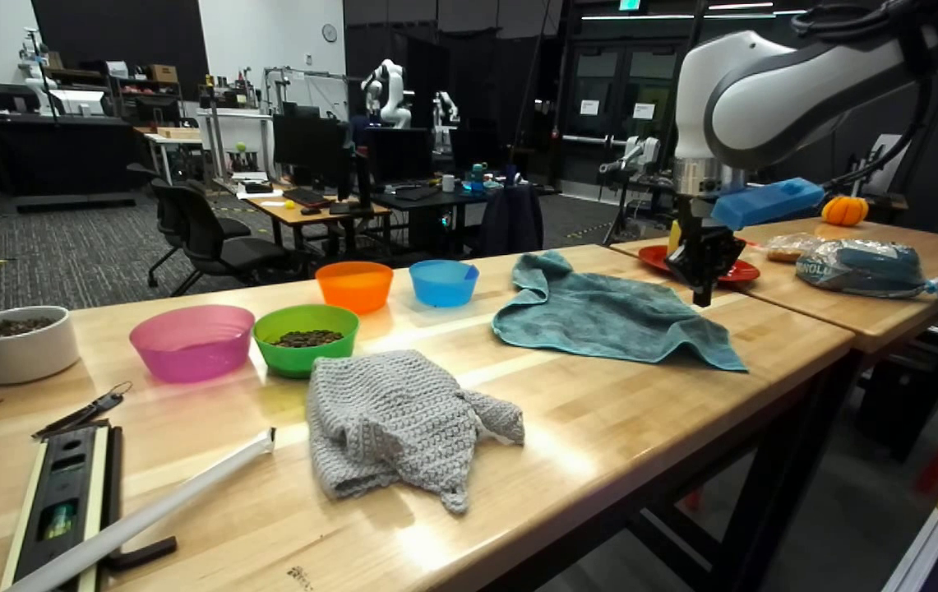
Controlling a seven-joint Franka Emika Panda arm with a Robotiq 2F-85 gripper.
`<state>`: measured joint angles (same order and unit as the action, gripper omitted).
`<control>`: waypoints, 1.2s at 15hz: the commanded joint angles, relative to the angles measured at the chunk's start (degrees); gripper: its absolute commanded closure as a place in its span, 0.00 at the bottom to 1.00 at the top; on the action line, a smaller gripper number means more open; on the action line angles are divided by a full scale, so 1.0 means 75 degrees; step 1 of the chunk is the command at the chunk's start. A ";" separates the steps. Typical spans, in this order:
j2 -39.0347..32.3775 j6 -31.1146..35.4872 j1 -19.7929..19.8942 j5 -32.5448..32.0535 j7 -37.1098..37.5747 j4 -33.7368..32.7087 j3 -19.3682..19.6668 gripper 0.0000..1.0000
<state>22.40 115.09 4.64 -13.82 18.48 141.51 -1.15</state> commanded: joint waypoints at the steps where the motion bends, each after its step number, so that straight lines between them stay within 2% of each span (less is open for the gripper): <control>1: -0.0445 0.0235 0.0261 -0.0276 0.0700 -0.0399 -0.0140 1.00; 8: -0.1973 0.0817 0.0252 -0.0999 0.1771 -0.1351 -0.0142 1.00; 18: -0.3598 0.0738 -0.0227 -0.1075 0.1987 -0.3663 0.0088 1.00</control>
<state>-1.43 121.48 4.88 -20.91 32.35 119.23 -1.19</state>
